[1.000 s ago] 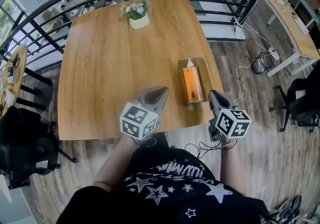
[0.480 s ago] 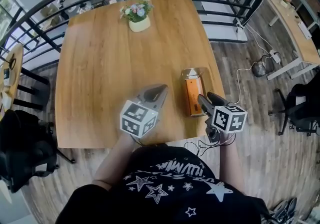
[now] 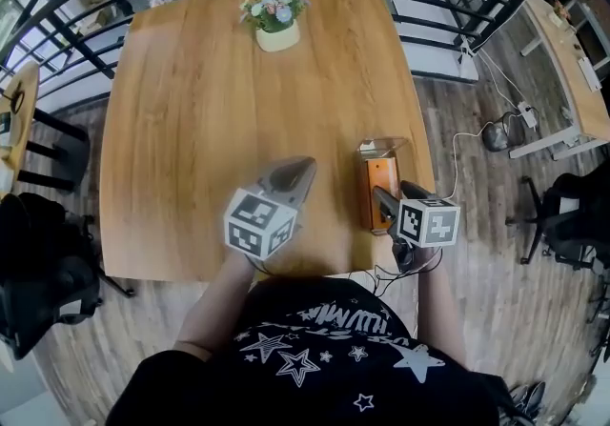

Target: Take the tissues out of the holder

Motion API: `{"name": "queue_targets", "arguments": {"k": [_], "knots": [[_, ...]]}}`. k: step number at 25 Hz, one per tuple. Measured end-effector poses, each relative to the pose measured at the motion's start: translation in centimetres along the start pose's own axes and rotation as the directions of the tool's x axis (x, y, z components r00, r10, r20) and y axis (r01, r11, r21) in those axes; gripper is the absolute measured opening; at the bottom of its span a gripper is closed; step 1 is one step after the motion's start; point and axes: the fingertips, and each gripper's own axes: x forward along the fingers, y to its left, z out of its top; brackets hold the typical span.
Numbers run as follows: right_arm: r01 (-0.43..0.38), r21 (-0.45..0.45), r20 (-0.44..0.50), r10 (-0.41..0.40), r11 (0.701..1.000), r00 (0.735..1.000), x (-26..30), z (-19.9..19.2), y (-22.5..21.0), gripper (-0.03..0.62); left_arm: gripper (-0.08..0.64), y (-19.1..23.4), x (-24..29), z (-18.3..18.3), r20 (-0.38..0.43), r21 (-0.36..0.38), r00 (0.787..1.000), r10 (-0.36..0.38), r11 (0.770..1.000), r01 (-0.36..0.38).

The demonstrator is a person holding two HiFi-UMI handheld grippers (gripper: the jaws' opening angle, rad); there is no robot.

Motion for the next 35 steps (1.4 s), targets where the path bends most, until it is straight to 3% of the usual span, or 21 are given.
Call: {"name": "queue_targets", "arguments": {"k": [11,19,35], "knots": [[0.064,-0.002,-0.178,-0.063,0.998,0.982,3.3,-1.8,-0.2,0.282,0.014,2.8,1.0,-1.6,-0.035,-0.023,0.999,-0.020,1.000,0.019],[0.095,0.044,-0.265,-0.080,0.995,0.961,5.1,-2.5,-0.9,0.282,0.014,3.9,1.8,-2.3,-0.051,-0.045,0.998,-0.032,0.999,0.030],[0.042,0.006,-0.246,-0.039,0.999,0.969,5.6,-2.5,-0.8,0.278,0.014,2.9,1.9,-3.1,-0.070,-0.039,0.996,-0.052,0.998,0.050]]}}
